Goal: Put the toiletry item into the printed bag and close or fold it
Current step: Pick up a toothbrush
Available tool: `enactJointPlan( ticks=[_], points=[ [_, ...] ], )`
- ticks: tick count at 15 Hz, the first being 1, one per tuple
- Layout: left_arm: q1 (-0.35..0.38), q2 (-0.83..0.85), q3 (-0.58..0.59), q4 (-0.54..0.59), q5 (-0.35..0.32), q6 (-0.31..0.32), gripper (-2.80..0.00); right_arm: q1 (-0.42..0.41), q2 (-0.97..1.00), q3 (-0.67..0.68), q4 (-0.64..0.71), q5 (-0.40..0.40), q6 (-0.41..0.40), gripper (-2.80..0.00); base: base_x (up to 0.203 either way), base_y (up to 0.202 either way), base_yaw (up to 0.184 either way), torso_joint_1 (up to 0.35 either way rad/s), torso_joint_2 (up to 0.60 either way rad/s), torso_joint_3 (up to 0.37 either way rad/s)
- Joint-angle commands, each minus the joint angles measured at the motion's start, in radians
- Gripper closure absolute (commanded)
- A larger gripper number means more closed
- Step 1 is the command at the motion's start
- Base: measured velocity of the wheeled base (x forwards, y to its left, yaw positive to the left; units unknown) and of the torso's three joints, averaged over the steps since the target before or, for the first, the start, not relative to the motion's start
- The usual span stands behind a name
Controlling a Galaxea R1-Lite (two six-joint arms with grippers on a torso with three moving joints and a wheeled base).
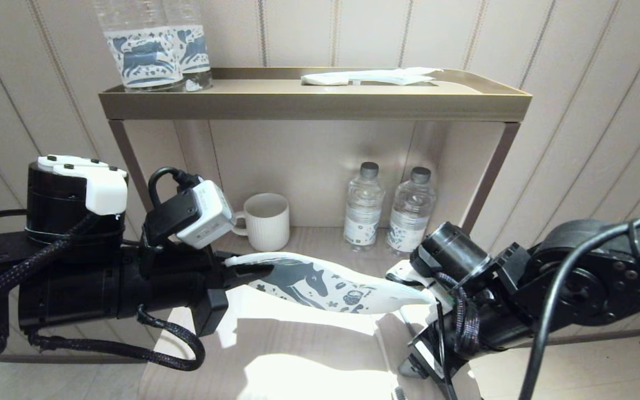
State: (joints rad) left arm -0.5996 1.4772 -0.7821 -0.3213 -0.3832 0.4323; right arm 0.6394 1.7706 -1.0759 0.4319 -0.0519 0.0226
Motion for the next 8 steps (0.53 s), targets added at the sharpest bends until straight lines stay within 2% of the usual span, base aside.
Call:
enactJointPlan(
  ticks=[1,2,8],
  points=[
    [0.000,0.004,0.003,-0.002,-0.002,0.003,0.00,0.000,0.007,-0.007,0.004,-0.002,0.000,-2.80,0.000,0.000,0.000,0.000,0.00,0.000],
    [0.000,0.006,0.003,-0.002,-0.002,0.003,0.00,0.003,0.007,0.001,0.004,-0.011,-0.001,0.00,0.000,0.000,0.000,0.000,0.00,0.000],
    [-0.002,0.007,0.007,-0.003,-0.002,0.003,0.00,0.003,0.007,0.012,0.004,-0.025,0.004,0.00,0.000,0.000,0.000,0.000,0.00,0.000]
  ],
)
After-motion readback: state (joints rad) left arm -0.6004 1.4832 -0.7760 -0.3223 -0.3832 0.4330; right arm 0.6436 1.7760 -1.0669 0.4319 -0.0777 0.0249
